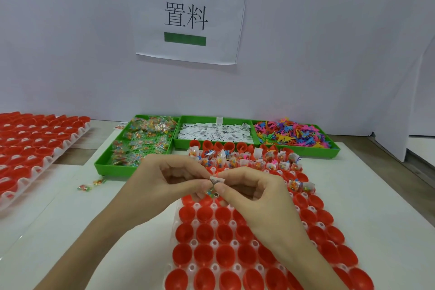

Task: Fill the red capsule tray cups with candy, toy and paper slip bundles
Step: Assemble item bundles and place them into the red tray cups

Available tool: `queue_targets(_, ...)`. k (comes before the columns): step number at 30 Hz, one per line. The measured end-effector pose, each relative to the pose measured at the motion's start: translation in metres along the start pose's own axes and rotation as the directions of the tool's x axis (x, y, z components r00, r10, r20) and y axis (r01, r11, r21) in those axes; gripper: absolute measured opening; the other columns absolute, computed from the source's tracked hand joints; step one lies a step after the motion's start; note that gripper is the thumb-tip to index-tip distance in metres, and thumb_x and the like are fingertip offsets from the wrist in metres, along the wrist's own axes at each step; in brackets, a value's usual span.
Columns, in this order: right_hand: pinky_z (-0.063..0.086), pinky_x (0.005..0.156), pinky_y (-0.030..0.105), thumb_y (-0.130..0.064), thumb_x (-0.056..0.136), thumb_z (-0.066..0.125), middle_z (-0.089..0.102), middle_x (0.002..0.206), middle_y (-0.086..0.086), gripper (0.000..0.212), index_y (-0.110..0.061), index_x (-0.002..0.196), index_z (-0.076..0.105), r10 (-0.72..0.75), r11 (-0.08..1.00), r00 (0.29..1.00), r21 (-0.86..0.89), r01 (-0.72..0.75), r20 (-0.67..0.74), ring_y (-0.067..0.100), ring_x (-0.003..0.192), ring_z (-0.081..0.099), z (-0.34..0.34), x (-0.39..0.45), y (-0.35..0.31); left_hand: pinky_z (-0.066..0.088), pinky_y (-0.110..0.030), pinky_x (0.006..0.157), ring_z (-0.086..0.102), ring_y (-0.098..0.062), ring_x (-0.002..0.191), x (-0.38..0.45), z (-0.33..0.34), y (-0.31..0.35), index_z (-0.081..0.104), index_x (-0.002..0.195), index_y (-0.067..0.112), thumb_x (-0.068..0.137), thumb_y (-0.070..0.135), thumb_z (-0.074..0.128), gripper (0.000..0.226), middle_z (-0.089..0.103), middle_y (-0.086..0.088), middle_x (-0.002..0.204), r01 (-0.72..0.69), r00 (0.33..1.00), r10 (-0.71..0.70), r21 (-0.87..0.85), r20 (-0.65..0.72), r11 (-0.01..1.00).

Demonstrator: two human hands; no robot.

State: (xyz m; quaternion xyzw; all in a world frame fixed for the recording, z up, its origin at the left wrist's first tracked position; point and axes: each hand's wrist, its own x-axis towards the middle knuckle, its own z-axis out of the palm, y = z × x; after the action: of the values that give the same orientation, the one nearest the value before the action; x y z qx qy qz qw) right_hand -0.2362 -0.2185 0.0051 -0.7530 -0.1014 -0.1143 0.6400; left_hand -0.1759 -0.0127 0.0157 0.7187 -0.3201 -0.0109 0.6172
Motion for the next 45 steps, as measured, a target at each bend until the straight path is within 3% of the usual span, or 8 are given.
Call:
queue_targets(10, 0.057, 0.075, 0.017, -0.017, 0.088, 0.078, 0.078, 0.083, -0.009, 0.009, -0.025, 0.090, 0.079, -0.010, 0.995, 0.993, -0.098, -0.001, -0.114, 0.006, 0.078, 0.074, 0.002, 0.001, 0.006, 0.060, -0.031, 0.064, 0.071, -0.023, 0.066, -0.001, -0.029, -0.003, 0.081, 0.097, 0.026, 0.086, 0.027, 0.073, 0.013, 0.076, -0.006, 0.080, -0.020, 0.986, 0.044, 0.149, -0.159, 0.989)
queue_targets(19, 0.057, 0.075, 0.020, -0.021, 0.090, 0.077, 0.076, 0.084, -0.020, 0.012, -0.033, 0.091, 0.078, -0.114, 0.930, 0.993, -0.353, 0.106, -0.002, 0.001, 0.083, 0.072, 0.013, 0.013, -0.004, 0.058, -0.028, 0.061, 0.070, -0.023, 0.063, -0.001, -0.030, -0.007, 0.081, 0.096, 0.019, 0.087, 0.025, 0.077, 0.012, 0.076, -0.003, 0.078, -0.024, 0.998, 0.034, 0.181, -0.055, 0.983)
queue_targets(24, 0.057, 0.074, 0.019, -0.023, 0.089, 0.077, 0.075, 0.083, -0.019, 0.010, -0.033, 0.091, 0.078, -0.140, 0.922, 0.990, -0.367, 0.125, -0.014, 0.001, 0.081, 0.072, 0.009, 0.025, -0.011, 0.046, -0.022, 0.049, 0.057, -0.013, 0.049, -0.001, -0.034, -0.006, 0.080, 0.093, 0.032, 0.093, 0.053, 0.061, 0.027, 0.069, 0.001, 0.065, -0.076, 0.987, 0.110, 0.256, -0.120, 0.964)
queue_targets(29, 0.059, 0.081, 0.028, -0.023, 0.090, 0.077, 0.077, 0.085, -0.016, 0.007, -0.028, 0.094, 0.079, -0.140, 0.947, 0.985, -0.304, 0.103, -0.099, 0.003, 0.084, 0.072, 0.012, 0.033, -0.008, 0.044, -0.029, 0.051, 0.060, -0.027, 0.058, -0.001, -0.032, -0.008, 0.079, 0.090, 0.034, 0.091, 0.057, 0.060, 0.030, 0.066, -0.003, 0.064, -0.071, 0.981, 0.122, 0.309, -0.150, 0.948)
queue_targets(35, 0.058, 0.079, 0.022, -0.018, 0.090, 0.076, 0.076, 0.084, -0.018, 0.013, -0.030, 0.094, 0.078, -0.164, 0.948, 0.977, -0.294, 0.119, -0.135, 0.002, 0.083, 0.073, 0.010, 0.019, 0.006, 0.033, -0.009, 0.058, 0.051, -0.001, 0.060, -0.003, -0.045, -0.018, 0.075, 0.091, 0.028, 0.096, 0.055, 0.054, 0.034, 0.056, 0.018, 0.067, -0.077, 0.997, 0.052, 0.791, 0.057, 0.607)
queue_targets(39, 0.058, 0.078, 0.022, -0.020, 0.088, 0.077, 0.076, 0.085, -0.018, 0.014, -0.033, 0.094, 0.078, -0.141, 0.943, 0.980, -0.319, 0.089, -0.144, 0.002, 0.084, 0.073, 0.006, 0.015, 0.009, 0.032, -0.006, 0.061, 0.045, 0.008, 0.063, -0.002, -0.044, -0.026, 0.073, 0.104, 0.027, 0.099, 0.046, 0.059, 0.023, 0.057, 0.018, 0.081, -0.077, 0.993, -0.030, 0.830, 0.113, 0.553)
queue_targets(42, 0.059, 0.077, 0.024, -0.020, 0.087, 0.079, 0.076, 0.083, -0.019, 0.015, -0.034, 0.091, 0.078, -0.129, 0.938, 0.985, -0.336, 0.085, -0.111, 0.002, 0.084, 0.073, 0.010, 0.014, 0.010, 0.034, -0.006, 0.063, 0.049, 0.009, 0.063, -0.001, -0.042, -0.020, 0.073, 0.107, 0.026, 0.099, 0.037, 0.064, 0.016, 0.058, 0.020, 0.083, -0.058, 0.992, -0.060, 0.828, 0.110, 0.558)
queue_targets(45, 0.058, 0.076, 0.020, -0.021, 0.085, 0.082, 0.076, 0.081, -0.020, 0.014, -0.033, 0.090, 0.078, -0.106, 0.935, 0.994, -0.344, 0.086, -0.040, -0.001, 0.082, 0.073, 0.018, 0.011, 0.010, 0.051, -0.018, 0.065, 0.065, -0.003, 0.067, -0.002, -0.037, -0.011, 0.075, 0.102, 0.030, 0.096, 0.035, 0.068, 0.010, 0.068, 0.018, 0.079, -0.045, 0.996, -0.022, 0.679, 0.090, 0.733)
